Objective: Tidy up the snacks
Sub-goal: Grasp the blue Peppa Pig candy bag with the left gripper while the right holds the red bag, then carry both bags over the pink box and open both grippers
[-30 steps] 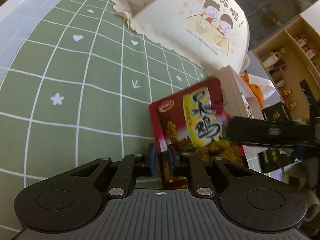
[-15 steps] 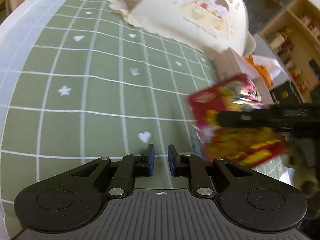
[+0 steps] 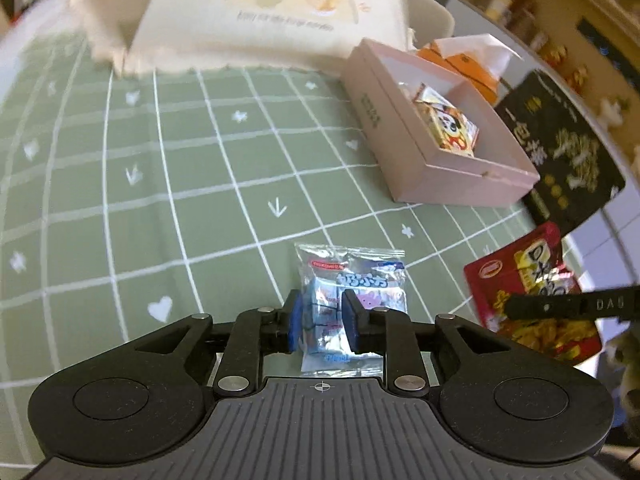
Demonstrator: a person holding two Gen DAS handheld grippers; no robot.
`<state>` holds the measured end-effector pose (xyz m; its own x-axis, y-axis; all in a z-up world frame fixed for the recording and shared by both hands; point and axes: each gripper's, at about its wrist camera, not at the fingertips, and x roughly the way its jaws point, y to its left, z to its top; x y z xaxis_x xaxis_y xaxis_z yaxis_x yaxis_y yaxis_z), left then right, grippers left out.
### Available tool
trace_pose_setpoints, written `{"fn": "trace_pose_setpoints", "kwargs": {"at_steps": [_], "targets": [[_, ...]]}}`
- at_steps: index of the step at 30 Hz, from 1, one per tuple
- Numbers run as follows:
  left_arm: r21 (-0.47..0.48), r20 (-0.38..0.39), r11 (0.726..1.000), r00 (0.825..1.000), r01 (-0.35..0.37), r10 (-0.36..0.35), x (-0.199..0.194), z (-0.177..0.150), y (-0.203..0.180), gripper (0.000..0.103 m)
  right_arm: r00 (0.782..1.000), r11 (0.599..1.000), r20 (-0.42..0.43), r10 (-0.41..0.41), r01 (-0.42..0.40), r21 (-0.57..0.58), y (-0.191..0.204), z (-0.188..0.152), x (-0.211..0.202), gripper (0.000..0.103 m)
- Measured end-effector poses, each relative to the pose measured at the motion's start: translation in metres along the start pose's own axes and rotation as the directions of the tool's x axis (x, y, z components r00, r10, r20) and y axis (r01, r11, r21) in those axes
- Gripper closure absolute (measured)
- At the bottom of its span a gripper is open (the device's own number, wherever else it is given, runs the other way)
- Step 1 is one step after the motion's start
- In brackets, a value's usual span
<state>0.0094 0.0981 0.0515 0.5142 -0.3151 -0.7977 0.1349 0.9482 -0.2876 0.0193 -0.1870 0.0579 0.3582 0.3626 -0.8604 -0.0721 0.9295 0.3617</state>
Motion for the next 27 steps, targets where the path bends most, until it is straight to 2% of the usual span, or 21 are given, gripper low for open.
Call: {"fn": "trace_pose_setpoints", "kwargs": {"at_steps": [4, 8, 12, 13, 16, 17, 20, 23, 24, 26, 27], "targets": [[0.133, 0.016, 0.987, 0.996, -0.088, 0.087, -0.012, -0.004, -0.029, 0.078, 1.000, 0.999, 0.028, -0.014, 0.015, -0.043, -0.006, -0.001, -0.002, 0.084], [0.231, -0.013, 0.962, 0.988, -0.147, 0.155, 0.006, -0.014, -0.055, 0.077, 1.000, 0.999, 0.028, -0.007, 0.009, -0.049, -0.008, -0.006, 0.006, 0.083], [0.280, -0.022, 0.948, 0.986, -0.151, 0.163, 0.016, -0.015, -0.075, 0.077, 1.000, 0.998, 0.021, -0.002, 0.003, -0.059, -0.009, -0.010, 0.007, 0.082], [0.294, -0.028, 0.945, 0.987, -0.143, 0.158, 0.019, -0.014, -0.079, 0.071, 1.000, 0.998, 0.017, -0.006, 0.007, -0.067, -0.009, -0.011, 0.007, 0.081], [0.348, -0.054, 0.931, 0.989, -0.110, 0.137, 0.027, -0.012, -0.091, 0.039, 1.000, 0.997, 0.004, -0.015, 0.015, -0.081, -0.012, -0.015, 0.008, 0.080], [0.355, -0.061, 0.929, 0.989, -0.101, 0.131, 0.029, -0.013, -0.094, 0.033, 1.000, 0.996, 0.006, -0.009, 0.010, -0.085, -0.013, -0.016, 0.007, 0.080], [0.322, -0.040, 0.938, 0.987, -0.132, 0.153, 0.026, -0.013, -0.091, 0.039, 1.000, 0.995, 0.006, -0.006, 0.006, -0.103, -0.013, -0.016, 0.008, 0.080], [0.227, -0.006, 0.948, 0.973, -0.224, 0.231, 0.020, -0.013, -0.075, 0.039, 1.000, 0.992, 0.021, -0.009, 0.012, -0.129, -0.011, -0.019, 0.007, 0.080], [0.185, -0.011, 0.954, 0.970, -0.236, 0.242, 0.020, -0.012, -0.067, 0.039, 1.000, 0.990, 0.028, -0.010, 0.014, -0.139, -0.010, -0.021, 0.007, 0.079], [0.083, -0.041, 0.970, 0.972, -0.226, 0.230, 0.022, -0.004, -0.051, 0.039, 0.999, 0.987, 0.039, -0.015, 0.021, -0.160, -0.007, -0.024, 0.007, 0.079], [0.031, -0.055, 0.980, 0.978, -0.199, 0.200, 0.023, 0.001, -0.044, 0.039, 0.999, 0.985, 0.044, -0.018, 0.025, -0.173, -0.006, -0.025, 0.007, 0.079]]}}
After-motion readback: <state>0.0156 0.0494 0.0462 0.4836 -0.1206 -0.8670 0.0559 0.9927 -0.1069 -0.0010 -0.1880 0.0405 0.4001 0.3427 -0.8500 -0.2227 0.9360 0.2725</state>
